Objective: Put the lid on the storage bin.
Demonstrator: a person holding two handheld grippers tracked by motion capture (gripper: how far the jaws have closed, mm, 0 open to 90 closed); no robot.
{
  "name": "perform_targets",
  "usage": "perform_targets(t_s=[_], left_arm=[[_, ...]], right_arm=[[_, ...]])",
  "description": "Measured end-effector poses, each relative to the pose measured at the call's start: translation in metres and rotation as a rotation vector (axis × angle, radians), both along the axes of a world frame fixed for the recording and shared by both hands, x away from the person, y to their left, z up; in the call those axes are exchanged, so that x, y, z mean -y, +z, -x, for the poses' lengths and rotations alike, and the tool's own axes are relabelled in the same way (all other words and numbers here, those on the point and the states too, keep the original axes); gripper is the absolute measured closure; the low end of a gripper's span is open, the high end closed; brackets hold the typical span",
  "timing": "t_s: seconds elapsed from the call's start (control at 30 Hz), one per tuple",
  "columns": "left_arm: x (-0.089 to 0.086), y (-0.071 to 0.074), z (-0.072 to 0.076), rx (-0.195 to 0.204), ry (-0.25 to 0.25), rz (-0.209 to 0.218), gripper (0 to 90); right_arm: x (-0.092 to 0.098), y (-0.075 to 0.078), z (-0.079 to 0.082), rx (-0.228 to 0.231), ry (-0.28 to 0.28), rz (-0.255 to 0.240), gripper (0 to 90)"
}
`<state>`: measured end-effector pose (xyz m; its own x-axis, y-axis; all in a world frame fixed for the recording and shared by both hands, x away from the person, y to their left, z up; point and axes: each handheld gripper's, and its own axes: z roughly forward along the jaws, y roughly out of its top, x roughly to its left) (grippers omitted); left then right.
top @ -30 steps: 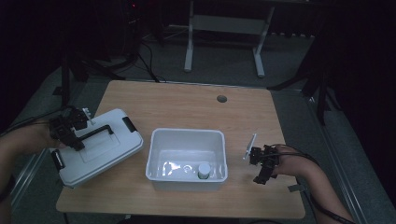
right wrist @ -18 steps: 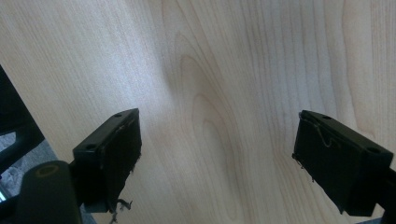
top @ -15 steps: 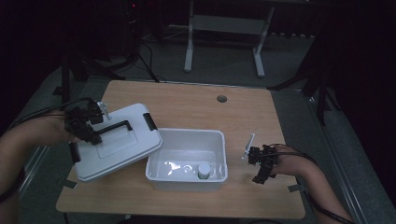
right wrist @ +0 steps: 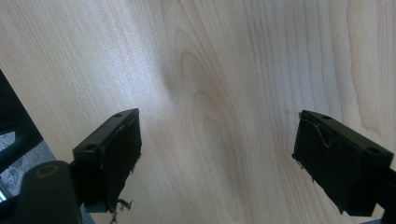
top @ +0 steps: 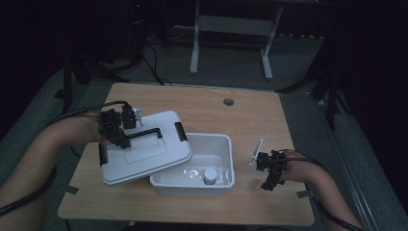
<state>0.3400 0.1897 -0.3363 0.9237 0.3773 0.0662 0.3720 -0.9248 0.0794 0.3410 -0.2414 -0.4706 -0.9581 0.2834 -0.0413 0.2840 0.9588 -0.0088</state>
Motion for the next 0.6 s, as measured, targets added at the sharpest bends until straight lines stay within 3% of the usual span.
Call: perform_targets(t_s=[0.1, 0.33, 0.6], left_arm=[[0.013, 0.001, -0.002, -0.014, -0.035, 0.021, 83.4], [0.031, -0.001, -0.003, -0.018, -0.073, 0.010, 83.4], [0.060, -0.001, -0.003, -0.016, -0.154, 0.018, 83.4]], right_arm=[[0.000, -0.001, 0.000, -0.002, 0.000, 0.002, 14.6], [0.003, 0.000, -0.001, -0.001, -0.007, 0.001, 14.6], [0.006, 0.000, 0.000, -0.001, -0.013, -0.004, 14.6]])
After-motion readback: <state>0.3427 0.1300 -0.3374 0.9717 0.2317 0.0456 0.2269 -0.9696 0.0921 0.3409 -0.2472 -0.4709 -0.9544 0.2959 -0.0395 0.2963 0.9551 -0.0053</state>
